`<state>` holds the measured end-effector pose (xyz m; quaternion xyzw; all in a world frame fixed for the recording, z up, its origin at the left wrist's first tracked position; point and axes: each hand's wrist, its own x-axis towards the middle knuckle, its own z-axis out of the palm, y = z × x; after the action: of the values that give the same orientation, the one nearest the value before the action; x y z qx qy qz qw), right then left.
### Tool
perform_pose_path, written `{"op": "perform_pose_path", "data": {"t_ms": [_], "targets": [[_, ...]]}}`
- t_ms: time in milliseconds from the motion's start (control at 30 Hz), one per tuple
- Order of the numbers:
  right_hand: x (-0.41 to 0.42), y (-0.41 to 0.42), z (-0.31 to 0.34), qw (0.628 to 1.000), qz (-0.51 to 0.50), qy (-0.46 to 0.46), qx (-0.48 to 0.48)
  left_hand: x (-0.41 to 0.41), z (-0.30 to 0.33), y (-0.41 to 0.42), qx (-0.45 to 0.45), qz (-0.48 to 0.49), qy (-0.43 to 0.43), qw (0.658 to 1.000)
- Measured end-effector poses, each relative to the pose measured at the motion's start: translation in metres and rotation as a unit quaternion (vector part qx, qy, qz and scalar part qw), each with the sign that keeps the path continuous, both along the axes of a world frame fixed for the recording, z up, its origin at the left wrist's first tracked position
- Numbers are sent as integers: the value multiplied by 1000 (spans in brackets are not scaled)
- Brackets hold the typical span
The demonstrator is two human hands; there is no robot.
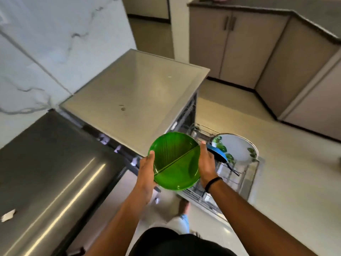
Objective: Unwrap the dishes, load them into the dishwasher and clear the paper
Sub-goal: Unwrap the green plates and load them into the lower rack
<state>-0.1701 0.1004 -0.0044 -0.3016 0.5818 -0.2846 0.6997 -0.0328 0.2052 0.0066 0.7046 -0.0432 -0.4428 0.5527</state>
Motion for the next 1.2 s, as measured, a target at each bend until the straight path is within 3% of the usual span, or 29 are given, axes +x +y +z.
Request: {"op": "perform_pose_path", "data": {"t_ms": [133,267,600,833,1033,1200], "targets": [[-19,-29,-1,998,-67,15,0,0,-19,-61,-19,-36,89,995],[-36,-58,-28,990,-114,11,79,-2,-44,-129,-1,-71,142,987],[-74,-89,-136,928,-258,-54,263,-36,-154,-222,62,-166,126,976],[-92,-108,-246,912,-299,39,279,-57,-252,-233,171,-274,68,944],[-115,-117,-323,932,-225,162,234,-81,-329,-232,230,-295,72,925],[-149,-104,-379,928,-142,236,252,-98,-377,-215,301,-371,115,871]]}}
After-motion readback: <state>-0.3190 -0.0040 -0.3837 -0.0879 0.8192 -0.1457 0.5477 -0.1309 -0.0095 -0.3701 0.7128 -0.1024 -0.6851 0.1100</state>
